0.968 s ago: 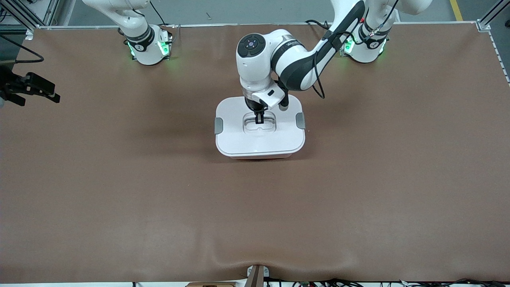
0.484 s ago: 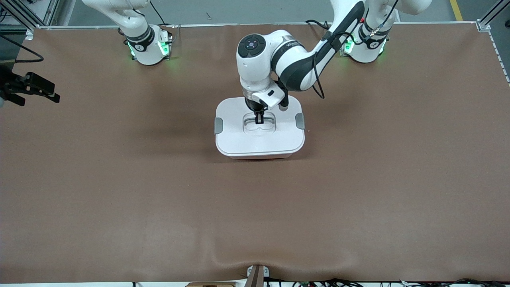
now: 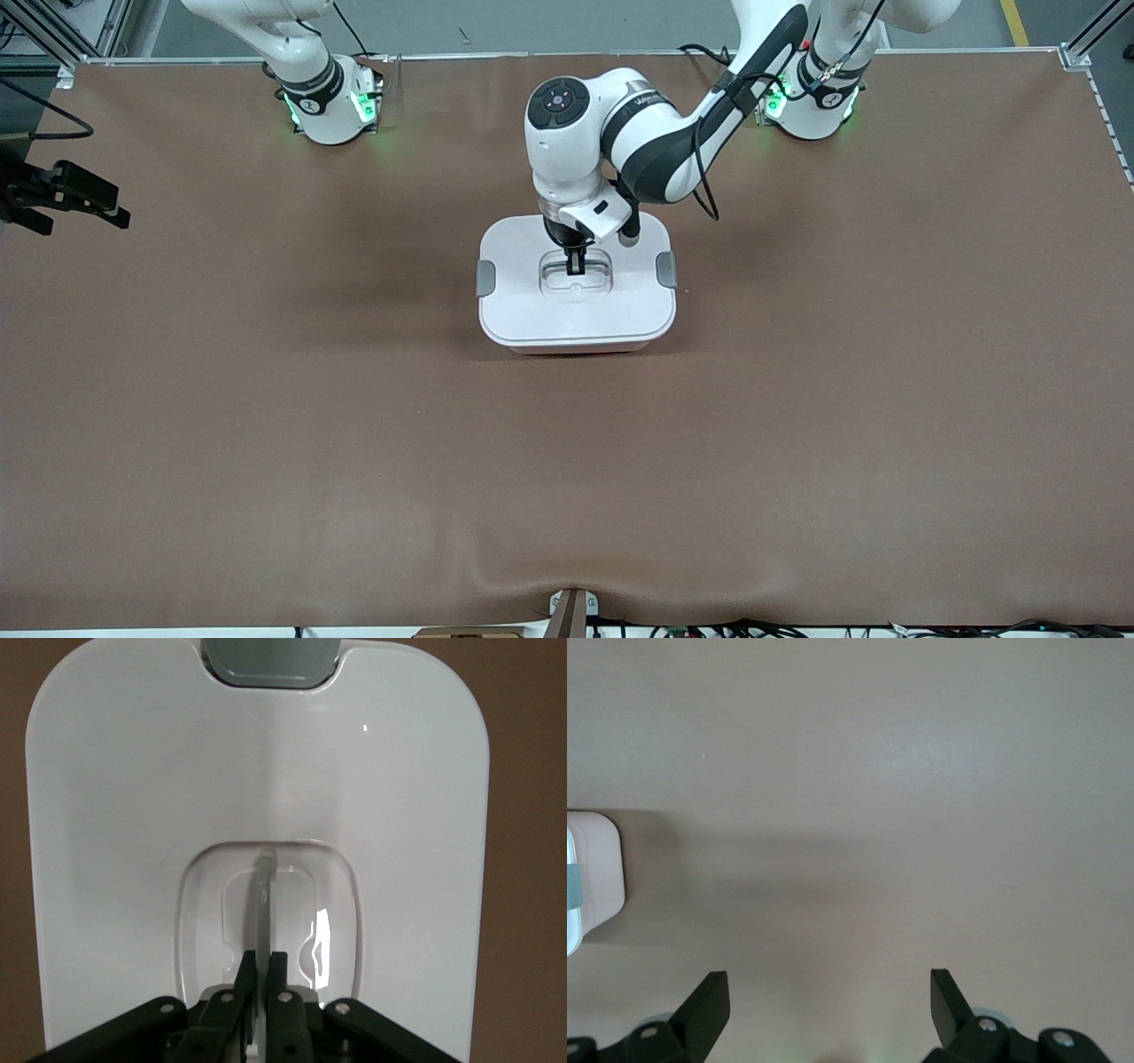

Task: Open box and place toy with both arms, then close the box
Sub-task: 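Press the lid down onto the box rim with the left gripper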

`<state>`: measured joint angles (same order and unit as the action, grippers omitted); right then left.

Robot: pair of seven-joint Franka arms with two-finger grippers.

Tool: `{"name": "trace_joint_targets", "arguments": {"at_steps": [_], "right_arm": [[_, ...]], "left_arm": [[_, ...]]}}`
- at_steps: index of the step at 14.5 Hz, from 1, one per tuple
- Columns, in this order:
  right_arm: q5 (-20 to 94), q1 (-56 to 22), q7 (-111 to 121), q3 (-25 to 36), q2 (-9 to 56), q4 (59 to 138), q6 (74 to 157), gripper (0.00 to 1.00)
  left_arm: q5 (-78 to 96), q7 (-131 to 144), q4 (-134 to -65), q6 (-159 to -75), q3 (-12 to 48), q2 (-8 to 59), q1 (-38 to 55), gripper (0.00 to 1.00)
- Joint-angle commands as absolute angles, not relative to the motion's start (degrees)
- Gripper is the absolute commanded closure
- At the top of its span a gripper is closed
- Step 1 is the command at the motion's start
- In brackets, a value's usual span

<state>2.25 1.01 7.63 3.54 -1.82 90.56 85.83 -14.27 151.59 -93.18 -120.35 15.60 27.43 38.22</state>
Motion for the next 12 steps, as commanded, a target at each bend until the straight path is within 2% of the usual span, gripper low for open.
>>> {"name": "trace_joint_targets", "arguments": {"at_steps": [1,4,5,7,8,12], "right_arm": [[2.81,0.70,7.65,3.87,-2.11,90.00,84.90,0.00],[2.90,0.62,7.73,3.87,-2.11,90.00,84.90,0.00],[2.90,0.62,7.65,3.87,-2.11,90.00,84.90,0.00],[2.81,0.62,7.65,3.87,-2.11,90.09,84.82,0.00],[2.64,0.62,7.65,3.87,-2.11,90.09,84.81,0.00],[2.11,0.62,7.65,3.78,-2.20,90.00,84.81,0.00]], "left_arm": [[-15.91,154.34,-93.34,-121.55,15.56,27.60,38.76,1.00],[-15.91,153.81,-93.25,-121.47,15.56,27.86,38.67,1.00],[-15.91,153.46,-93.08,-121.12,15.64,27.69,38.67,0.87],[-15.91,151.53,-92.46,-120.76,15.64,26.90,38.32,0.18],[-15.82,151.09,-92.37,-120.15,15.64,26.02,38.15,0.00],[-15.73,145.56,-89.57,-115.15,15.56,24.79,37.62,0.00]]}}
